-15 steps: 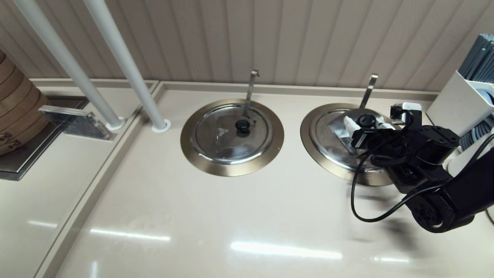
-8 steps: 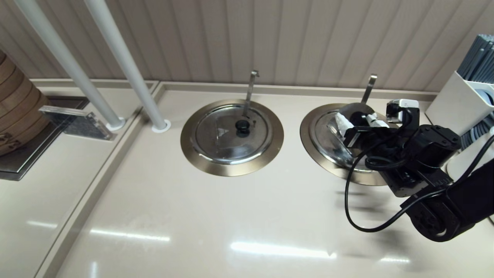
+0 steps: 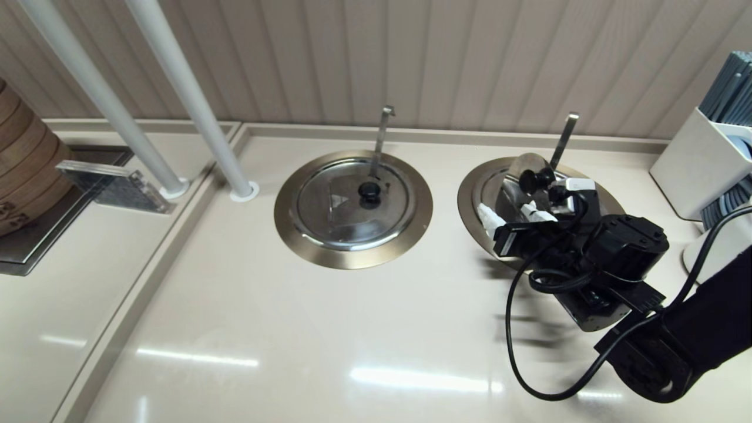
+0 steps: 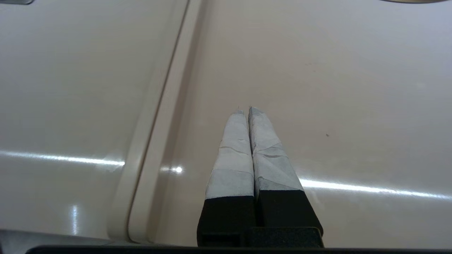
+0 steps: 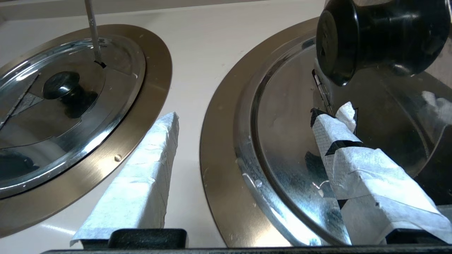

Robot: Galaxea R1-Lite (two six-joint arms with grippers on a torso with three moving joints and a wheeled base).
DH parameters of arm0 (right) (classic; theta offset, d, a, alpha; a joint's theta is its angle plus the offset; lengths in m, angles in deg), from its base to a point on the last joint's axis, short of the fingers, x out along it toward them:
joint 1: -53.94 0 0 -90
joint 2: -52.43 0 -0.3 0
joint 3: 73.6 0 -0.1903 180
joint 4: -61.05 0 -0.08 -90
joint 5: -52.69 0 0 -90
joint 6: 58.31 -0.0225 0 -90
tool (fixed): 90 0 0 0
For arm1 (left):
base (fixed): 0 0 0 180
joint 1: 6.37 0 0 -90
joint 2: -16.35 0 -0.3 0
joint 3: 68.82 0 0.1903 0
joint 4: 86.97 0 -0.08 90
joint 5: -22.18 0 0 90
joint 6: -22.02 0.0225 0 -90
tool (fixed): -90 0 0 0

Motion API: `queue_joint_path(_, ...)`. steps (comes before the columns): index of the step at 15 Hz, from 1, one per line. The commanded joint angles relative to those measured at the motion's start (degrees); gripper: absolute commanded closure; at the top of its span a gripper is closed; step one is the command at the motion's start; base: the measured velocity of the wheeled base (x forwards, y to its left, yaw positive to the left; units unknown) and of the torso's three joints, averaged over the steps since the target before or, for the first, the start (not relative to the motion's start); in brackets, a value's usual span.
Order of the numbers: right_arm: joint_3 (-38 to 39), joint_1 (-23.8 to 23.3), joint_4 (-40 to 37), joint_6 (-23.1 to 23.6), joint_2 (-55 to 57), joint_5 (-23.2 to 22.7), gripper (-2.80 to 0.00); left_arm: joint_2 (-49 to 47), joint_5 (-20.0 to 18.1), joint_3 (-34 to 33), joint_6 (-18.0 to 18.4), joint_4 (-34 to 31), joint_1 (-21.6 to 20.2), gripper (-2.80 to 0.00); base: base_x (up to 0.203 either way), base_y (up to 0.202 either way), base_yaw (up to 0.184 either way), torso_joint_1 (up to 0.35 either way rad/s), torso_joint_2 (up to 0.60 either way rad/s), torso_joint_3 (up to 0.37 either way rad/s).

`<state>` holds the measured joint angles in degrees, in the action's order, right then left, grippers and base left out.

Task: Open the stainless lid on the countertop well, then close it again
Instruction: Open the lid

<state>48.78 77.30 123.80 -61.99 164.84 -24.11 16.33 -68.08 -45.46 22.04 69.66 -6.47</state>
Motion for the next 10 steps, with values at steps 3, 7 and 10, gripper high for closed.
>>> queue_joint_path(3,3.2,3.2,1.5,0.3,-0.5,0.4,-2.8,-0.1,0.0,0.0,0.0,0.0,-0.1,0.0,0.0,0.0,0.0,0.0,0.0,0.0)
queue_joint_path(7,3.3,5.6,1.5,0.2,-2.1,0.3,-2.8,-0.1,0.0,0.0,0.0,0.0,-0.1,0.0,0.0,0.0,0.0,0.0,0.0,0.0)
queue_joint_path(10,3.2,6.7,1.5,0.3,-6.3,0.2,-2.8,-0.1,0.0,0.0,0.0,0.0,-0.1,0.0,0.0,0.0,0.0,0.0,0.0,0.0)
